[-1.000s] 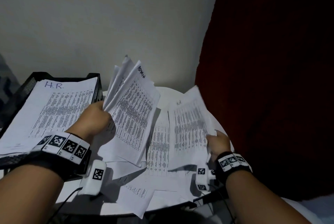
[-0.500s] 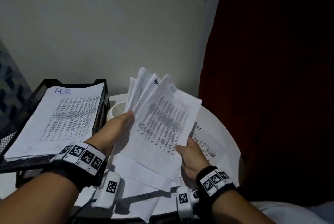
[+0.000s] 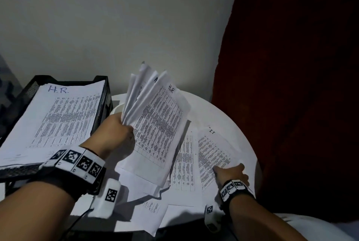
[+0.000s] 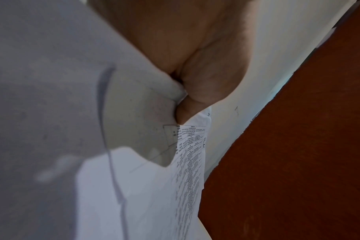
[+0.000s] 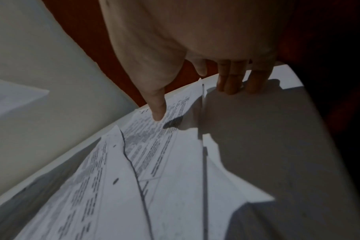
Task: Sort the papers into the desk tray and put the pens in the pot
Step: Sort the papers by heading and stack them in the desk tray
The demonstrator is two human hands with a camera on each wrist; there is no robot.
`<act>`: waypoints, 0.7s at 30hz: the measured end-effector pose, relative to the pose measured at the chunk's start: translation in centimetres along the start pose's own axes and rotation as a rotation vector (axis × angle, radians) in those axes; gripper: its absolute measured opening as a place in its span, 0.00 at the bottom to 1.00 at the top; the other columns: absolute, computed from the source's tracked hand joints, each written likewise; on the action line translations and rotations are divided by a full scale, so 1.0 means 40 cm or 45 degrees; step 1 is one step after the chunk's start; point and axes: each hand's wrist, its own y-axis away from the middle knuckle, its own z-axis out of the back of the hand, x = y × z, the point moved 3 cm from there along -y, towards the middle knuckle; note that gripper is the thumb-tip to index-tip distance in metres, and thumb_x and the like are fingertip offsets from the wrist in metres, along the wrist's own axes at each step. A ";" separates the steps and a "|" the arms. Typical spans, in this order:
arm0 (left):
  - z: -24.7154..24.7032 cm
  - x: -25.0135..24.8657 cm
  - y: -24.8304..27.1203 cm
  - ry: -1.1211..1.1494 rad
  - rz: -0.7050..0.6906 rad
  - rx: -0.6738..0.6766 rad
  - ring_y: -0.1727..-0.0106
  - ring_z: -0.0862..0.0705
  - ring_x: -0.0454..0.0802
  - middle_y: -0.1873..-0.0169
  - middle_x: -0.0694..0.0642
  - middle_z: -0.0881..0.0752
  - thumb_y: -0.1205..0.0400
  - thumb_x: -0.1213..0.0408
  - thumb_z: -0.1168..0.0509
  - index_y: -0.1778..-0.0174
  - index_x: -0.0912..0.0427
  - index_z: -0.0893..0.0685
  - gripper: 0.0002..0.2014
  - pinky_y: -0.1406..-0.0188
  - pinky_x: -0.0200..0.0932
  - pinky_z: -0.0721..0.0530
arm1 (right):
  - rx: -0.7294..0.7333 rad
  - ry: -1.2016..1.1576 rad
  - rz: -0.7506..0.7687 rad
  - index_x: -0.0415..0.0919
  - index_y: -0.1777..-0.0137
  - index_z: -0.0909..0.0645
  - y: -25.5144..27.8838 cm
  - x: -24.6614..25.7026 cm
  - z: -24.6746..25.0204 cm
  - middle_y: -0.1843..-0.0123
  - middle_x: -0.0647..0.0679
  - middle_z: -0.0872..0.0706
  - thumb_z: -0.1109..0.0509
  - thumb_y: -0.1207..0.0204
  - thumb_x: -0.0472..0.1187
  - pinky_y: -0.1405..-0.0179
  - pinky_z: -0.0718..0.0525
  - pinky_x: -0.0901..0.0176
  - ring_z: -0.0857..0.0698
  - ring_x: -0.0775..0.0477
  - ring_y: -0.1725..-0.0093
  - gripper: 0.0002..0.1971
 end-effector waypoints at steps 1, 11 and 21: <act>0.000 0.000 -0.002 0.002 -0.008 -0.002 0.64 0.18 0.53 0.57 0.67 0.12 0.16 0.74 0.37 0.45 0.63 0.17 0.07 0.67 0.41 0.23 | -0.010 0.012 0.023 0.44 0.10 0.49 -0.006 0.003 -0.008 0.19 0.32 0.26 0.16 0.37 0.60 0.24 0.23 0.34 0.25 0.27 0.22 0.62; 0.015 0.008 -0.011 -0.061 -0.035 0.008 0.63 0.16 0.59 0.61 0.65 0.13 0.17 0.73 0.36 0.50 0.60 0.17 0.06 0.61 0.48 0.19 | -0.080 -0.134 0.195 0.34 0.16 0.35 -0.005 0.055 -0.039 0.29 0.29 0.19 0.29 0.20 0.34 0.43 0.23 0.47 0.16 0.29 0.33 0.33; 0.030 0.015 -0.014 0.038 0.009 -0.012 0.61 0.17 0.59 0.60 0.64 0.14 0.18 0.76 0.39 0.46 0.59 0.17 0.10 0.63 0.47 0.21 | -0.140 -0.893 0.543 0.34 0.46 0.11 0.047 0.229 0.242 0.61 0.47 0.11 0.33 0.16 0.31 0.69 0.19 0.65 0.14 0.49 0.66 0.08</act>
